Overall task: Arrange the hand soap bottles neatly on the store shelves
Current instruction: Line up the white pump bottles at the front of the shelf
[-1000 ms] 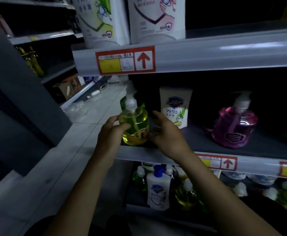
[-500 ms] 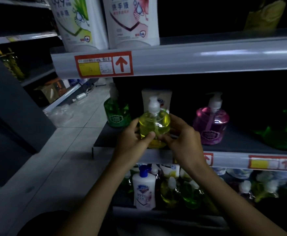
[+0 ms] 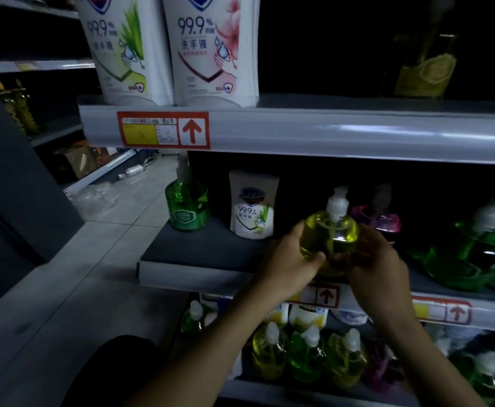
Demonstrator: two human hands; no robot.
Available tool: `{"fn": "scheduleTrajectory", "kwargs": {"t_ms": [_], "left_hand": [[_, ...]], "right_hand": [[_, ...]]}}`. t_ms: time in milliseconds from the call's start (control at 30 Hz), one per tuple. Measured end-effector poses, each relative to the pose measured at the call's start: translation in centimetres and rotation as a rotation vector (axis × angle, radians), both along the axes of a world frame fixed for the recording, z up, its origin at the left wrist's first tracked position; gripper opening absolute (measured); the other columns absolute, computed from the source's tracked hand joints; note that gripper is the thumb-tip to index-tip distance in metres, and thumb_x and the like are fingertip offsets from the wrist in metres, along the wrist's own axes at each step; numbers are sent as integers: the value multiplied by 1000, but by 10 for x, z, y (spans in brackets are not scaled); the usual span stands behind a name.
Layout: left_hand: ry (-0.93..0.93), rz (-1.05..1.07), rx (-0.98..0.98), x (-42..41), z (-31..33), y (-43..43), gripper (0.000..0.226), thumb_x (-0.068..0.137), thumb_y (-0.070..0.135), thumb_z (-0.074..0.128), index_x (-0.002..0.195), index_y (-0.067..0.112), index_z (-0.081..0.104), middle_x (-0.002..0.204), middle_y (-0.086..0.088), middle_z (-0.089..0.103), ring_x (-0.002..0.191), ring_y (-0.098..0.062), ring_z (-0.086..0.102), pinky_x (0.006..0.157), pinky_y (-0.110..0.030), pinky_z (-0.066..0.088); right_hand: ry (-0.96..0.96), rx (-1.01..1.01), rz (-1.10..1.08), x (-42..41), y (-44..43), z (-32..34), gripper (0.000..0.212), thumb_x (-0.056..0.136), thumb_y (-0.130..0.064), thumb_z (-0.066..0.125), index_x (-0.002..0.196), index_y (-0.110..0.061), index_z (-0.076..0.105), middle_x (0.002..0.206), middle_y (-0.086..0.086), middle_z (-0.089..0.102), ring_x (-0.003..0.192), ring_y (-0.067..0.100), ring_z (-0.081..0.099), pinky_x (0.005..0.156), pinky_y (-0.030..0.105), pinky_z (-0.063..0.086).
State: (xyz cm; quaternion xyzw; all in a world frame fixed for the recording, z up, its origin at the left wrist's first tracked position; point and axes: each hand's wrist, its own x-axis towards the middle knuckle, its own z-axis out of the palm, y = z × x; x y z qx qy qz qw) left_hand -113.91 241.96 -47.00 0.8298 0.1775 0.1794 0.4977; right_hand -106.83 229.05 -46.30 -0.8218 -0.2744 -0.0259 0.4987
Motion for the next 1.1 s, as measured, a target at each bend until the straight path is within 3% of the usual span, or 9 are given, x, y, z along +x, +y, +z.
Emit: {"fn": "scheduleTrajectory", "kwargs": {"t_ms": [100,167,267,400,500,567,733,900,1100], "left_hand": [[10,-96,62,-13,13,7,49,90,24,62,135,30,45,116,13,60,105,-5,58,92,-30,50],[-91,9,190,-32,26,28,26,91,19,60,117,20,61,97,7,67,86,-2,61,74,-21,51],[-329,443,278,-64,42,81,13,90,12,54,81,15,63,66,3,59,60,-10,55,56,-25,43],[-446,825,67,-89,42,165,8,85,16,50,83,20,57,72,3,57,71,-20,55,68,-37,46],[-268,691,-81,-89,12,200,22,93,18,49,113,24,55,92,4,58,90,-21,54,89,-46,47],[-204,588,-175,-87,0,207,32,99,17,43,130,19,50,113,-2,59,105,-21,56,96,-41,47],[-220,407,-302,-87,5,213,32,101,17,41,131,19,52,102,8,66,89,-1,64,67,-13,50],[-177,357,-199,-102,8,210,29,100,21,46,128,23,50,103,7,65,96,-4,63,75,-16,50],[-144,293,-148,-138,11,194,21,99,20,46,115,34,49,102,11,62,91,4,60,71,-7,49]], "right_hand": [[-76,-1,-83,1,-1,12,63,72,5,71,128,-13,49,114,14,59,109,26,51,79,28,41],[-203,68,-118,-12,6,30,62,74,7,68,129,-8,47,124,21,48,105,19,40,83,18,32],[-260,166,31,-36,31,55,43,82,-2,67,119,-18,55,117,8,55,89,8,53,80,17,39],[-114,41,339,-55,97,46,32,88,-7,61,116,-23,60,102,-9,62,87,-2,60,70,4,41],[-8,-21,476,-72,153,26,43,89,-3,56,130,-17,54,115,0,65,109,19,62,85,26,49],[3,-36,500,-79,180,14,50,90,-4,55,137,-17,46,125,5,63,115,24,59,89,34,50],[62,-57,486,-68,215,-4,48,92,-11,58,137,-14,40,127,9,61,115,27,57,75,20,39],[25,-18,432,-65,218,-6,55,88,-11,64,139,-17,45,123,3,66,115,21,61,87,23,46],[-32,21,395,-83,195,-3,55,81,-22,76,130,-24,52,79,-26,54,70,-10,55,59,-5,37]]}}
